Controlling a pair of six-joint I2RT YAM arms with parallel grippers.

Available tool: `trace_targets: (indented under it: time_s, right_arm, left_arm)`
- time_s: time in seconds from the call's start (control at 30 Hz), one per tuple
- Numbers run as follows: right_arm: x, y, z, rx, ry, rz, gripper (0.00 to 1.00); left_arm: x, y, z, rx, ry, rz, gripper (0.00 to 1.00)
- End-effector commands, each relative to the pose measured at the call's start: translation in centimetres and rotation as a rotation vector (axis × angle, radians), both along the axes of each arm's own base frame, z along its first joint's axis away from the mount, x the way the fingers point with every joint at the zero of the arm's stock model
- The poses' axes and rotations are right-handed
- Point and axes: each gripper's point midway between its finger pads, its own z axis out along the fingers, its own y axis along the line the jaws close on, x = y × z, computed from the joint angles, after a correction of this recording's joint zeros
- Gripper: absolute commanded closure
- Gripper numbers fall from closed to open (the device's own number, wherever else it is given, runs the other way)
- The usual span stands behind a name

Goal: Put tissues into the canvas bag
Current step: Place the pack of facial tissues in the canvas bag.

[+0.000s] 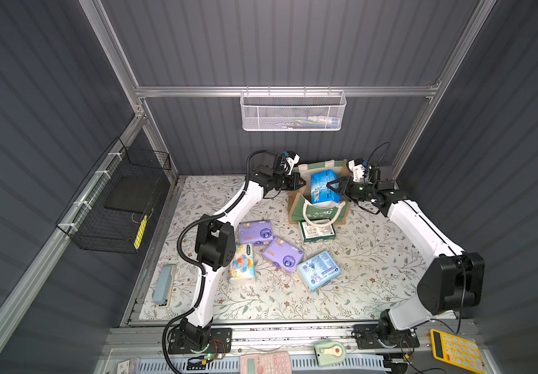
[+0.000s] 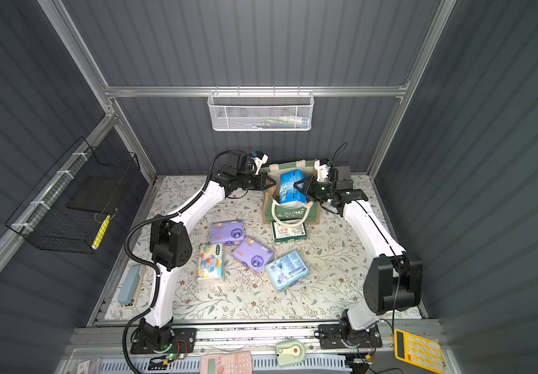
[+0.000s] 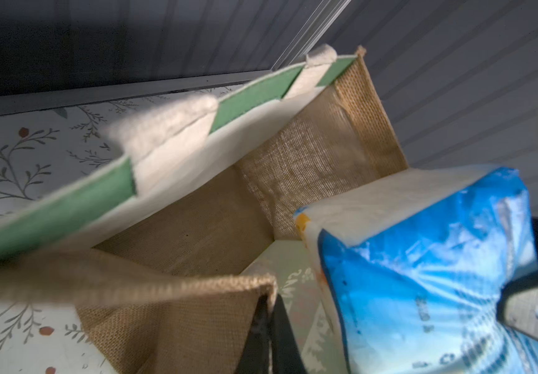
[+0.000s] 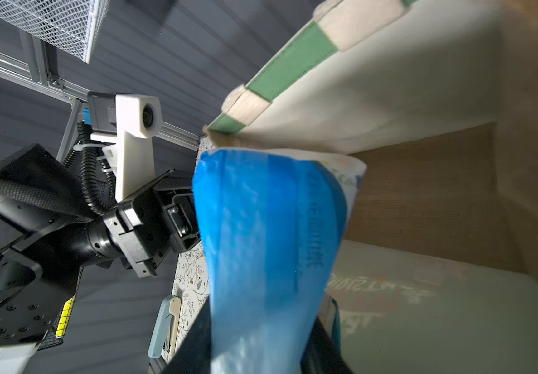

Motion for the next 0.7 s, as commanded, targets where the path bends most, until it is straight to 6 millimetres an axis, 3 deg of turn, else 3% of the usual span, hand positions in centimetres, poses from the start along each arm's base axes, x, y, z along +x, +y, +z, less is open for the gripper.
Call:
trace_targets:
  time_s: [0.0, 0.13, 0.33, 0.67]
  right_arm:
    - [-1.3, -0.4, 1.1, -0.005, -0.018, -0.012, 0.67]
    - [-1.1, -1.5, 1.2, -0.021, -0.021, -0.055, 0.66]
    - [1.5, -2.9, 1.4, 0.0, -0.028, -0.138, 0.65]
    - [5.0, -2.6, 1.5, 0.152, -0.004, -0.216, 0.66]
  left_arm:
    - [-0.3, -1.6, 2.6, -0.081, -0.056, -0.058, 1.0]
    - [-0.5, -2.1, 2.7, -0.087, -0.042, -0.062, 1.0]
    - [-0.1, -0.9, 1.9, -0.024, -0.035, 0.01, 1.0]
    - [-0.4, -1.0, 2.1, -0.013, -0.03, 0.032, 1.0]
